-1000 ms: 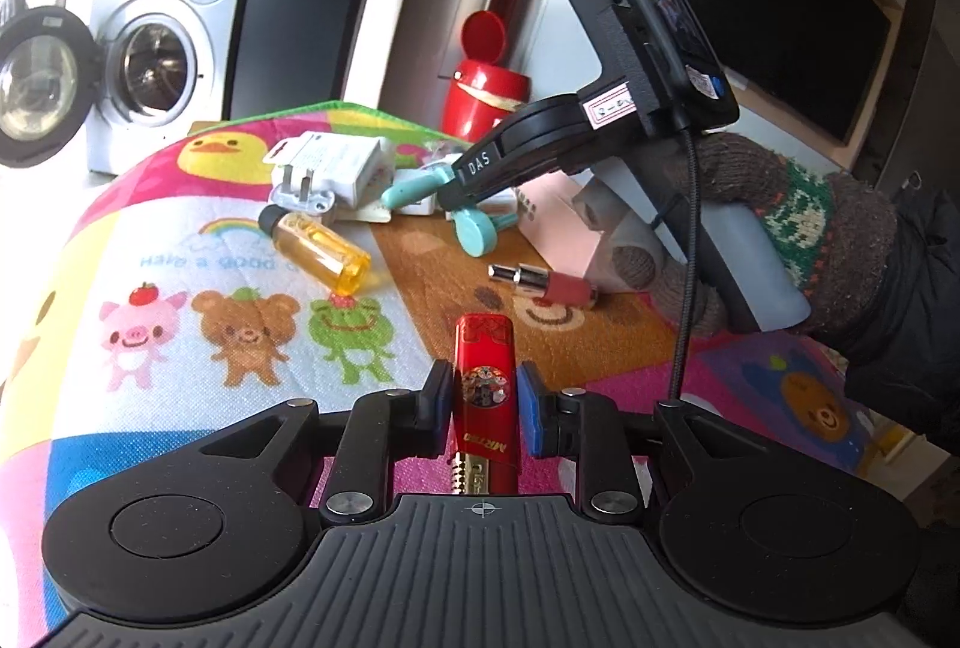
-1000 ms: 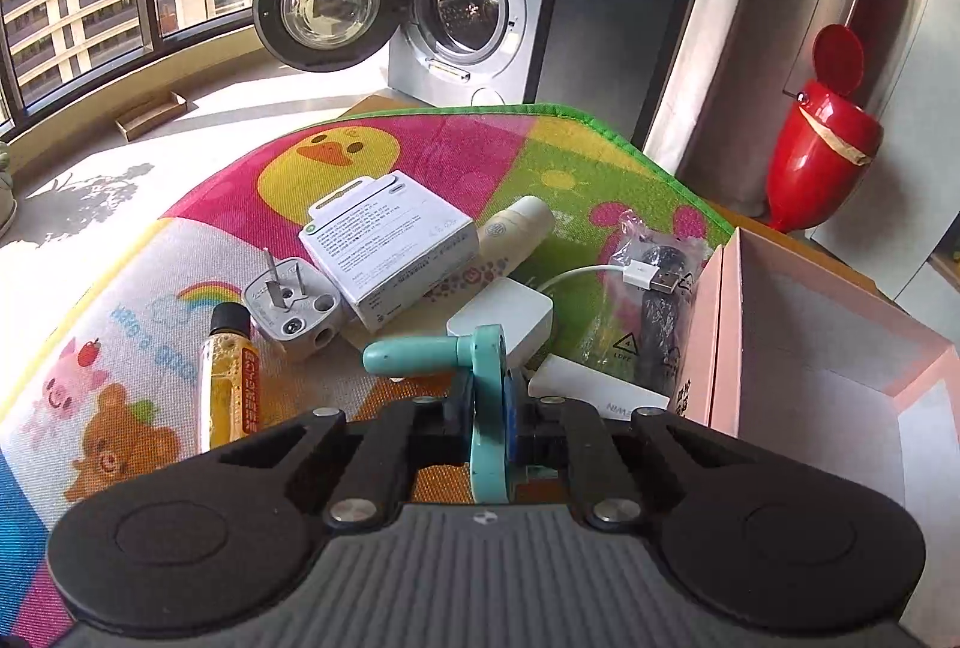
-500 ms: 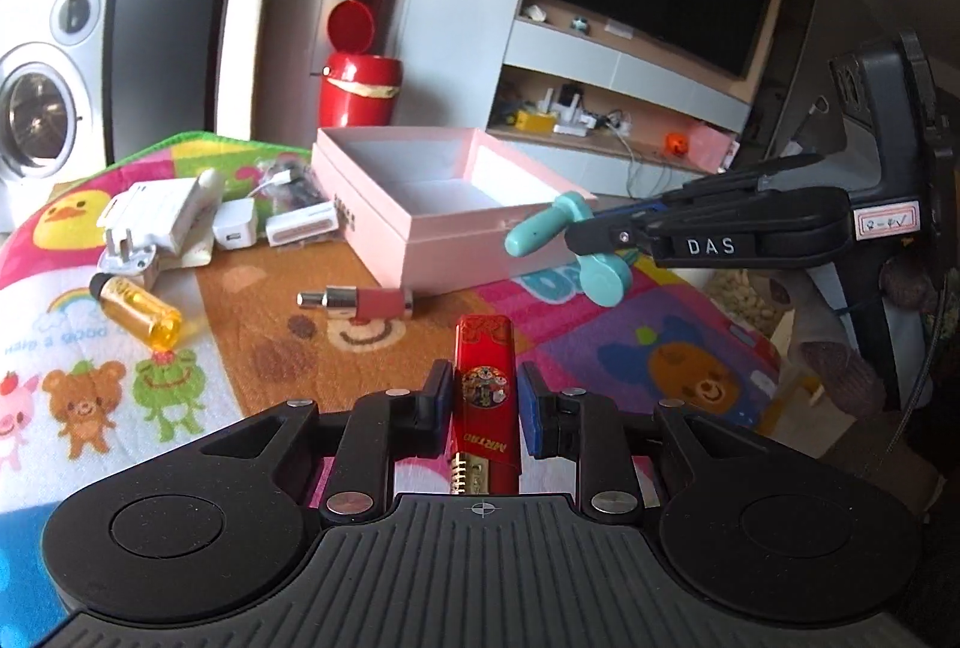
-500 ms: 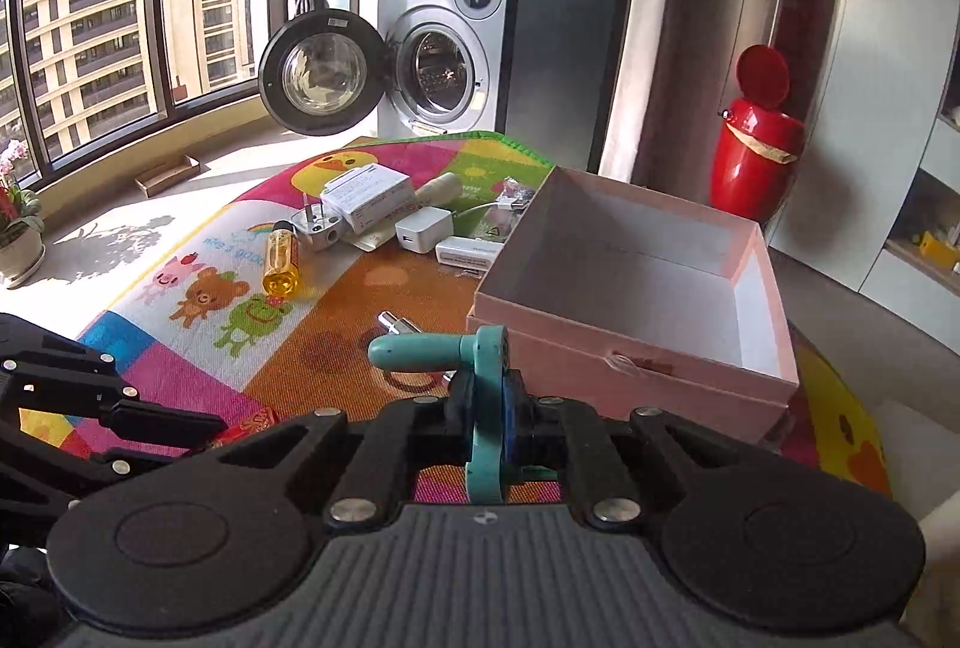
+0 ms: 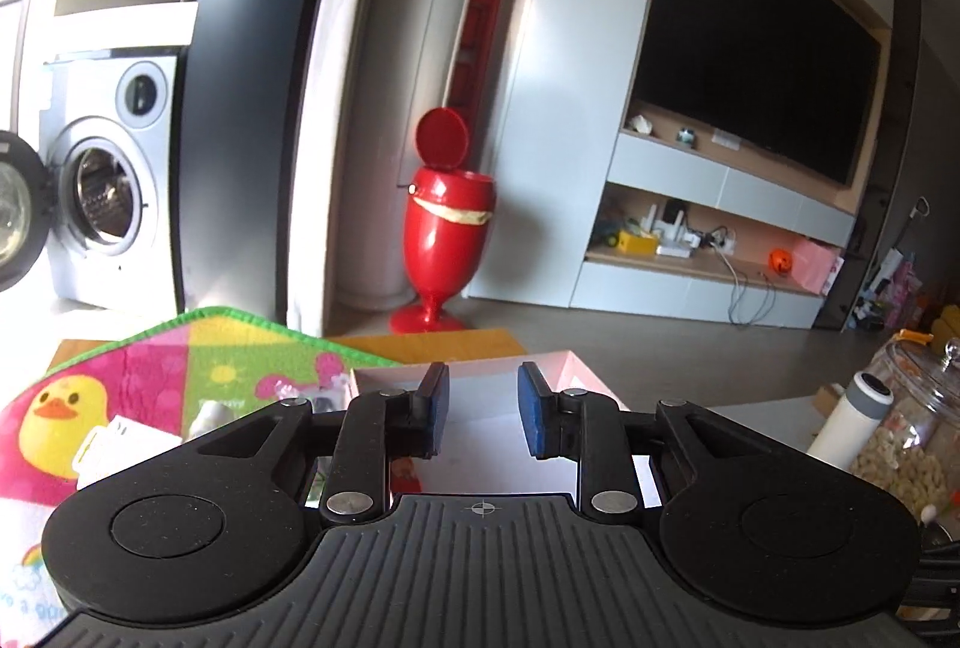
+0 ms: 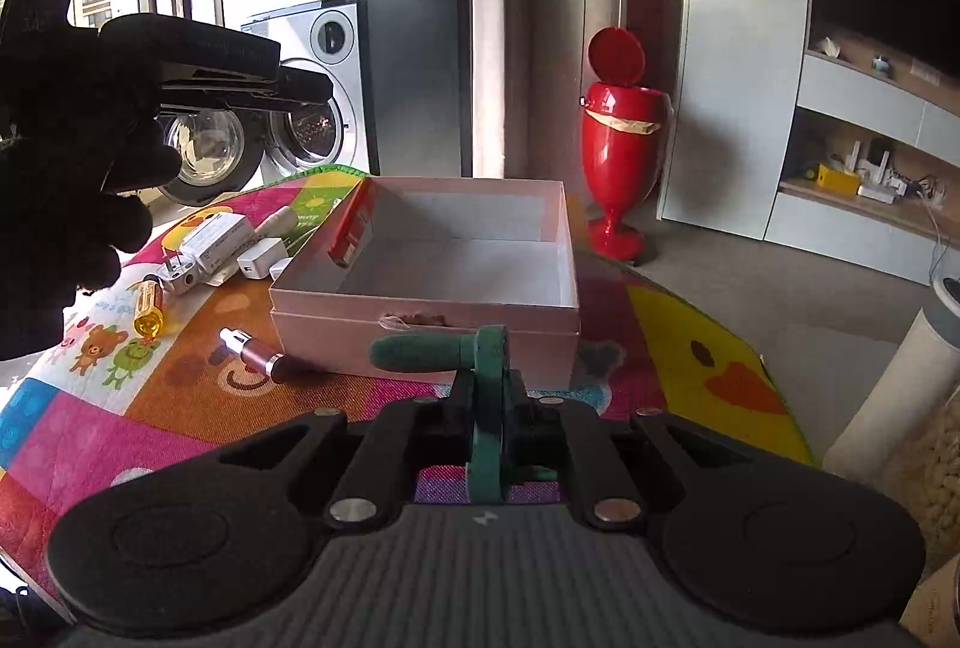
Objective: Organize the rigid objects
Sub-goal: 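Drop the red lighter into the pink box while the right tool drops the clip, then grasp the yellow perfume bottle with the left tool while the right tool grasps the grey plug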
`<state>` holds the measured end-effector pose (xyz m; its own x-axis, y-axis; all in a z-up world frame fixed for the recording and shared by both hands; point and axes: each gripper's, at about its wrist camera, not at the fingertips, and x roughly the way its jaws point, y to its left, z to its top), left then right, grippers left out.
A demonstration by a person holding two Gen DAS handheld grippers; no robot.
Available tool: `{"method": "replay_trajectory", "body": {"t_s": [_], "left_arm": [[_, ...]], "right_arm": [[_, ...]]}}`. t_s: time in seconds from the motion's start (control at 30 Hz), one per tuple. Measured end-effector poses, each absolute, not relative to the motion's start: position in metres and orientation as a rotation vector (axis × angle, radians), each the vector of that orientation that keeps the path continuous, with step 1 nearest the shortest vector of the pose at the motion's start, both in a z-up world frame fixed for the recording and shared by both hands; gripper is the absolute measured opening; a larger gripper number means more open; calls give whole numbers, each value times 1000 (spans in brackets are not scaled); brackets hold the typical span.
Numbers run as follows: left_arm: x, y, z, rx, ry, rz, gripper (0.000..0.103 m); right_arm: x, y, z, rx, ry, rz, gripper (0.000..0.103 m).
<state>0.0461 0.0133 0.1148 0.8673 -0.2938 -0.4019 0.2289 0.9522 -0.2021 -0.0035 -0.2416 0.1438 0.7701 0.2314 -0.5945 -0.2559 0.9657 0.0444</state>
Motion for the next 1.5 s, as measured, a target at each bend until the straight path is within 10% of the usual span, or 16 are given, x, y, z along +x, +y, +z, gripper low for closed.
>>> {"method": "replay_trajectory", "body": {"t_s": [0.5, 0.87, 1.5], "left_arm": [[-55, 122, 38, -175, 686, -82, 28], [-2, 206, 43, -484, 674, 101, 28], [40, 177, 18, -266, 818, -25, 33]], "right_arm": [[118, -182, 194, 26, 574, 335, 13], [40, -113, 134, -251, 619, 456, 34], [24, -85, 121, -273, 656, 546, 37]]}}
